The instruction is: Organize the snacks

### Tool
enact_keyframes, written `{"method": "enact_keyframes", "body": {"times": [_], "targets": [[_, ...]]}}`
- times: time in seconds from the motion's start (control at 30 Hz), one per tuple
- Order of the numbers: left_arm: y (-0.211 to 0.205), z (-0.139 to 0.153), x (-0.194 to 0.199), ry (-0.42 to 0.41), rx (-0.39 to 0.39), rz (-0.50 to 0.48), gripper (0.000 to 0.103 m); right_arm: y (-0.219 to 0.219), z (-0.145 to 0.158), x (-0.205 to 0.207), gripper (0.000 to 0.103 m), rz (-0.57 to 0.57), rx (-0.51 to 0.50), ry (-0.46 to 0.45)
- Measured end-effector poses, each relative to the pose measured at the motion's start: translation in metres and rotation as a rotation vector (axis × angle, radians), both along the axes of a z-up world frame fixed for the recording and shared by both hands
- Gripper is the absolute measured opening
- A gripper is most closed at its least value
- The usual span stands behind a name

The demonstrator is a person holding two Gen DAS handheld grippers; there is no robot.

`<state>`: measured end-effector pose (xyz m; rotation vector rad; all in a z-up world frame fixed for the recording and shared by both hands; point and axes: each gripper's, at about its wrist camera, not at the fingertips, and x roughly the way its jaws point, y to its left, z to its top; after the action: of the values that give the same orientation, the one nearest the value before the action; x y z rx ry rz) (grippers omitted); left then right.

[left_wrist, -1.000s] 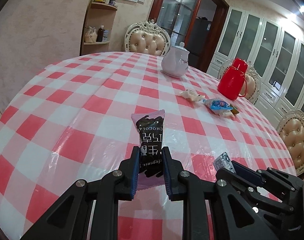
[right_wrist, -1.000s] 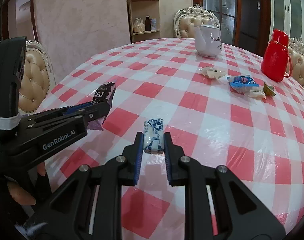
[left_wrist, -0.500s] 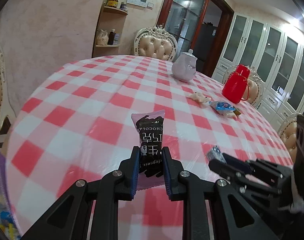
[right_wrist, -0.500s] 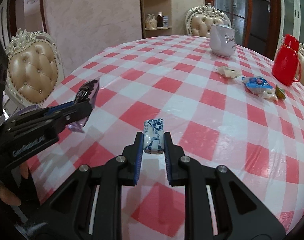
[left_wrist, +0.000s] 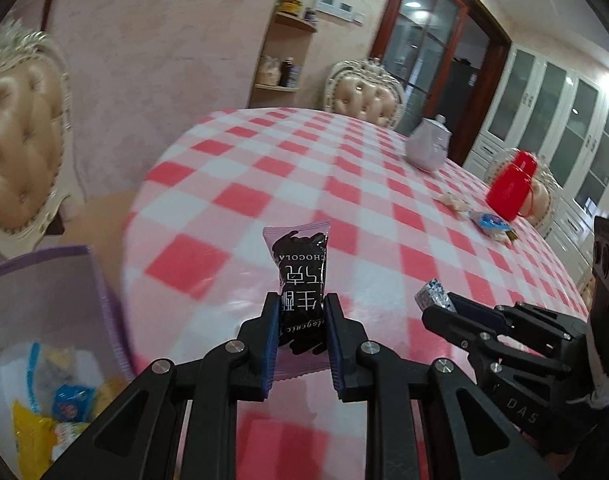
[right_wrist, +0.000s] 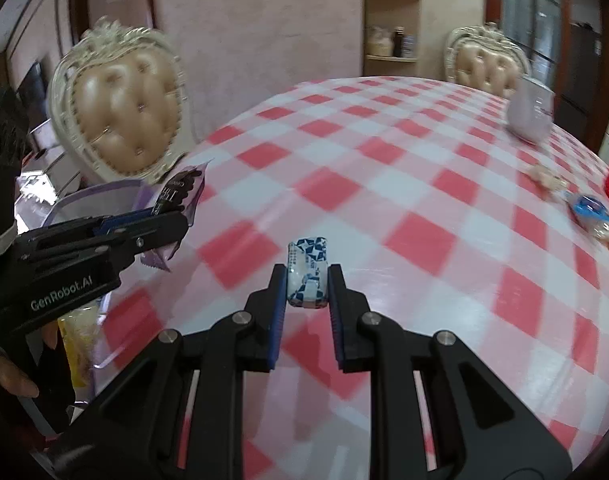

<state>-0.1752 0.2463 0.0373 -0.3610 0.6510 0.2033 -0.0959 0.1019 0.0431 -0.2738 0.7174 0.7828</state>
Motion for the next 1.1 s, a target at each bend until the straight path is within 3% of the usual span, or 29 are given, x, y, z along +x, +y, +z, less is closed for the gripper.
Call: {"method": "enact_keyframes", "body": {"times": [0.73,1.1], "targets": [[0.123,-0.015,-0.107,0.051,0.003,0.352,0.023,0.136,-0.011,-0.099,0.023,0.351,-0.043,-0.005],[0.146,-0.019,-0.133,0.099,0.029,0.506,0.027,0.162,-0.013,-0.139,0.027,0.546,0.012,0.027]]}}
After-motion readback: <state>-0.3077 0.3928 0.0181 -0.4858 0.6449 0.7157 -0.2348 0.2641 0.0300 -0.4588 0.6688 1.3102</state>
